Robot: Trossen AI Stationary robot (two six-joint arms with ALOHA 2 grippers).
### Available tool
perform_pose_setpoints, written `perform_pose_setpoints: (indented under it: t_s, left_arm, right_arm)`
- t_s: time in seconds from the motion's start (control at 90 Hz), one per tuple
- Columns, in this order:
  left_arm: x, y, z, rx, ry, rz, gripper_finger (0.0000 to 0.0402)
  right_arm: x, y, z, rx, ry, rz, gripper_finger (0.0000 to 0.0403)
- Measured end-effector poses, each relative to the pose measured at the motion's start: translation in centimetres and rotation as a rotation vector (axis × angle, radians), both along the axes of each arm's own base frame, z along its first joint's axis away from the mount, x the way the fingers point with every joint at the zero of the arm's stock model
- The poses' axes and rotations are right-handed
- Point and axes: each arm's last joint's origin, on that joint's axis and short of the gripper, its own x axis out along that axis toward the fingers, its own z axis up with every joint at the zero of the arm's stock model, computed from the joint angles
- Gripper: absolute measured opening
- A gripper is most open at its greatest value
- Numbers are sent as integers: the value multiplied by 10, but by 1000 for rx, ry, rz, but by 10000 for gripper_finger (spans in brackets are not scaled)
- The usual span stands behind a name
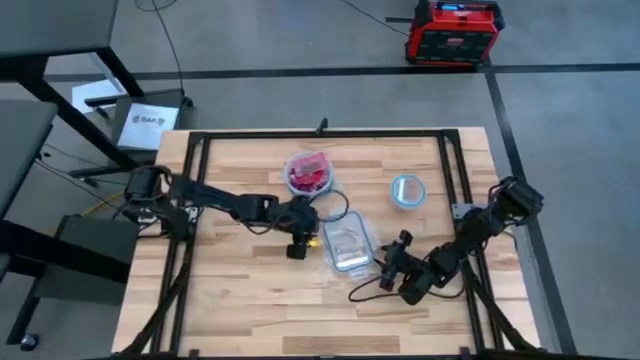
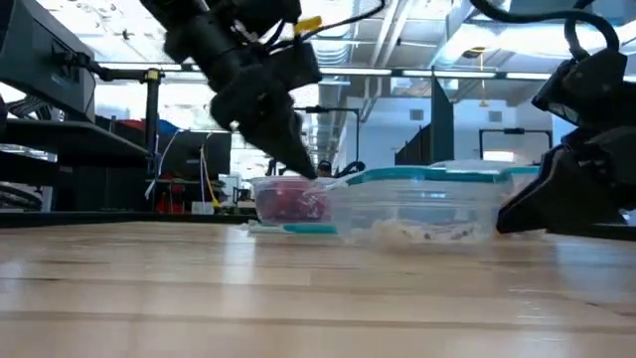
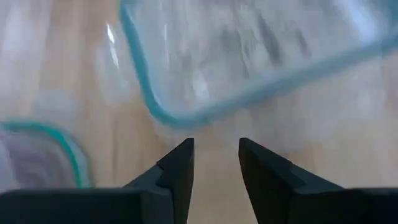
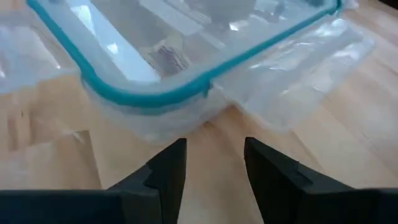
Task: Sort candy
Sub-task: Close the rectangular transparent bin
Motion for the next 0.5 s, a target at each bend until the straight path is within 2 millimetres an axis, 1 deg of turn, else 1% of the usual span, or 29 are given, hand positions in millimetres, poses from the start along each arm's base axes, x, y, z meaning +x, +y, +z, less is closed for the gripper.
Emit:
perform_pose_setpoints:
  t_s: [0.144, 0.267, 0.344, 0.422, 0.5]
  left_arm:
    - [-1, 3, 0, -22, 30, 4, 113]
    - [-4, -2, -3, -52, 72, 20, 113]
    - [-4, -6, -2, -75, 68, 29, 113]
    - [-4, -12, 1, -85, 95, 25, 113]
    - [-5, -17, 6, -80, 111, 16, 113]
  right_arm:
    - [0, 0, 0, -1, 6, 3, 148]
    - [-2, 1, -2, 23, 50, 30, 148]
    - [-5, 3, -2, 43, 79, 57, 148]
    - [-8, 7, 5, 123, 124, 114, 148]
    - [-14, 15, 17, 252, 167, 184, 148]
